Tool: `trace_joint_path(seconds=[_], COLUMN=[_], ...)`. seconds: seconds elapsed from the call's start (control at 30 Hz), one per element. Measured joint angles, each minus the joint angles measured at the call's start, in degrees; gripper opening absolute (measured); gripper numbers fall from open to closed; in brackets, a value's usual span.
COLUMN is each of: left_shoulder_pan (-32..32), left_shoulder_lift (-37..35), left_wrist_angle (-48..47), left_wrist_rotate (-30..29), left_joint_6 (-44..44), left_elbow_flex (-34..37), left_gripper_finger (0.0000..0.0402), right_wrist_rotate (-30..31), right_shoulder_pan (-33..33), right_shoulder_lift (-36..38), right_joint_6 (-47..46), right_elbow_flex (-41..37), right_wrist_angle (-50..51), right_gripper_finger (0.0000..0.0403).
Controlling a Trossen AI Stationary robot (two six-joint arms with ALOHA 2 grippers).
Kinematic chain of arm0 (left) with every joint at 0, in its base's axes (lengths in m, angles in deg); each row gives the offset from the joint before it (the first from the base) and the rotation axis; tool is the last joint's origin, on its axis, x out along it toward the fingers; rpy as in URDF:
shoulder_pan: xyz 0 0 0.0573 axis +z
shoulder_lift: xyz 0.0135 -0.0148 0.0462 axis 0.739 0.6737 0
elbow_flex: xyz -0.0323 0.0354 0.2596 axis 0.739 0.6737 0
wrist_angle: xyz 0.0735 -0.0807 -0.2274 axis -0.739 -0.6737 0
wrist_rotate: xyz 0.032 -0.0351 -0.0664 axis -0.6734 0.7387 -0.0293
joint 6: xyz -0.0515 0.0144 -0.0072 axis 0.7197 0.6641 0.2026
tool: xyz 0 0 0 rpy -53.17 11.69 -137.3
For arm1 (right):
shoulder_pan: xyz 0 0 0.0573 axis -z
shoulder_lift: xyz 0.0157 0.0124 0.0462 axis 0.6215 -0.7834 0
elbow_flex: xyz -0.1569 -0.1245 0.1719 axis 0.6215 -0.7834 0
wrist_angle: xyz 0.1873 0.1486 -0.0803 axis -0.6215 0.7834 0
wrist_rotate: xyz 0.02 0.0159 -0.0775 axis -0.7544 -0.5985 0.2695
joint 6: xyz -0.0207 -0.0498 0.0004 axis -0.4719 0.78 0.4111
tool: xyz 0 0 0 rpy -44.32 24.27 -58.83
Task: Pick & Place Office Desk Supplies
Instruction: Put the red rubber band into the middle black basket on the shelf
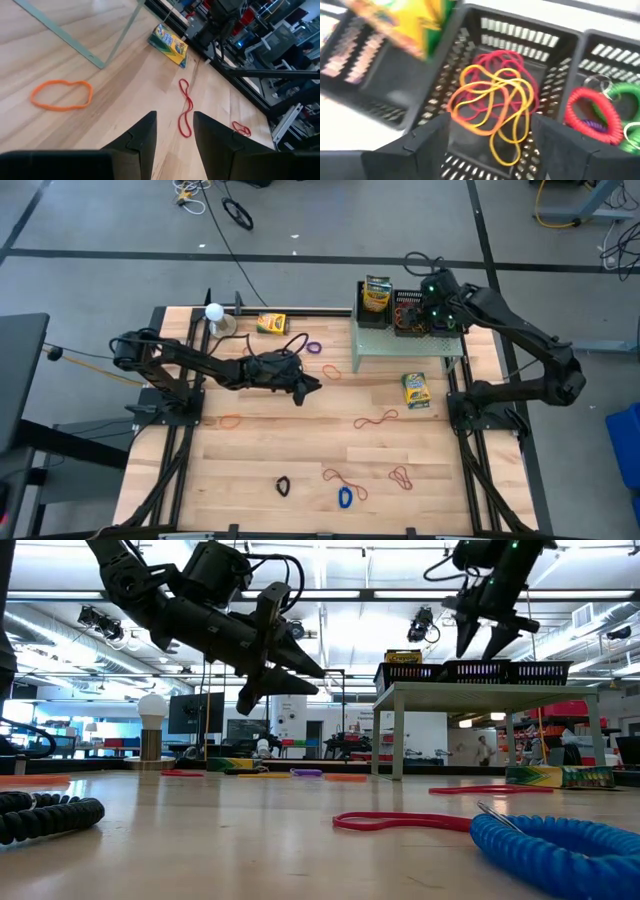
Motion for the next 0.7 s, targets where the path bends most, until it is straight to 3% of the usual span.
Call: trace_joint_path(seconds=[0.1, 0.2, 0.37, 0.47, 0.7], left_shoulder_pan=[0.9, 2.4, 6.2, 9.5, 16.4], left_shoulder_lift=[-1.7, -5.0, -11.7, -13.2, -11.6], left_wrist_angle=[-3.2, -9.3, -22.3, -28.0, -38.9], left_wrist_rotate=[-0.3, -1.7, -5.3, -4.9, -1.4], left_joint_6=[0.0, -0.8, -1.6, -0.6, -5.8], left_elbow_flex=[0.0, 0.0, 0.0, 0.0, 0.0], left_gripper_finger=[0.0135, 0.0132, 0.0118, 0.0102, 0.0097], right_wrist_rotate=[-2.7, -1.0, 7.2, 8.4, 7.9], right_shoulder_pan=[-2.6, -7.8, -20.3, -27.3, -39.7], right_shoulder_lift=[1.8, 4.7, 9.5, 11.0, 10.8], right_joint_6=[1.9, 2.1, -0.4, -1.7, -2.3], right_elbow_flex=[0.0, 0.0, -0.1, -2.6, -16.3], right_wrist_angle=[0.3, 0.3, -0.7, -4.0, -26.8], right_gripper_finger=[0.0292, 0.0271, 0.0186, 0.0128, 0.0022])
